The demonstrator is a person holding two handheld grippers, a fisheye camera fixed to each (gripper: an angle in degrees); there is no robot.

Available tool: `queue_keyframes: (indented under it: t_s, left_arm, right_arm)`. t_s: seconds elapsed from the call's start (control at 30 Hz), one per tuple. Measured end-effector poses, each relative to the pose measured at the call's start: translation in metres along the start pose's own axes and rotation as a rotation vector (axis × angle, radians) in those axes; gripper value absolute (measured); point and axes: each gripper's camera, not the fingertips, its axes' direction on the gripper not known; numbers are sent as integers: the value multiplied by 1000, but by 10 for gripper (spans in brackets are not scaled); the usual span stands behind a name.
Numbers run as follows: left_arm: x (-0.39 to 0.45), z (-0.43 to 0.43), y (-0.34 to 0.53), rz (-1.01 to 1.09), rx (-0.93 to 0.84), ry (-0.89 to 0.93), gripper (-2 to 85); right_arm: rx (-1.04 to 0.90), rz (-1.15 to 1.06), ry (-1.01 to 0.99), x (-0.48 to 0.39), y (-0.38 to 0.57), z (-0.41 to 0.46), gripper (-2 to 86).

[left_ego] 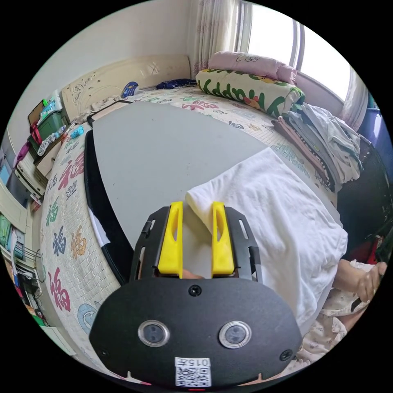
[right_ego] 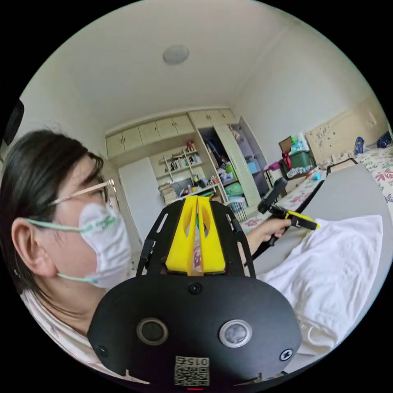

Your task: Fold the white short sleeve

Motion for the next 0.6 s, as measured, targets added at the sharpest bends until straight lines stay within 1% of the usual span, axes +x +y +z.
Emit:
queue_keyframes:
  t_s: [0.1, 0.17, 0.33, 0.53, 0.6]
  left_arm:
    - [23, 12, 1, 18, 2, -21, 104]
    - [32, 19, 1, 19, 3, -20, 102]
    - [50, 38, 4, 15, 2, -8, 99]
    - [68, 62, 10, 14, 1, -2, 98]
    - [70, 71, 13, 8, 1, 8, 98]
  right_arm:
    - [62, 5, -120, -22, -35, -22, -5]
    - [78, -14, -156, -34, -46, -32, -5]
    - [125, -2, -204, -40, -62, -51, -5]
    - [156, -97, -176, -54, -78, -51, -5]
    - [144, -133, -179, -55, -84, -39, -5]
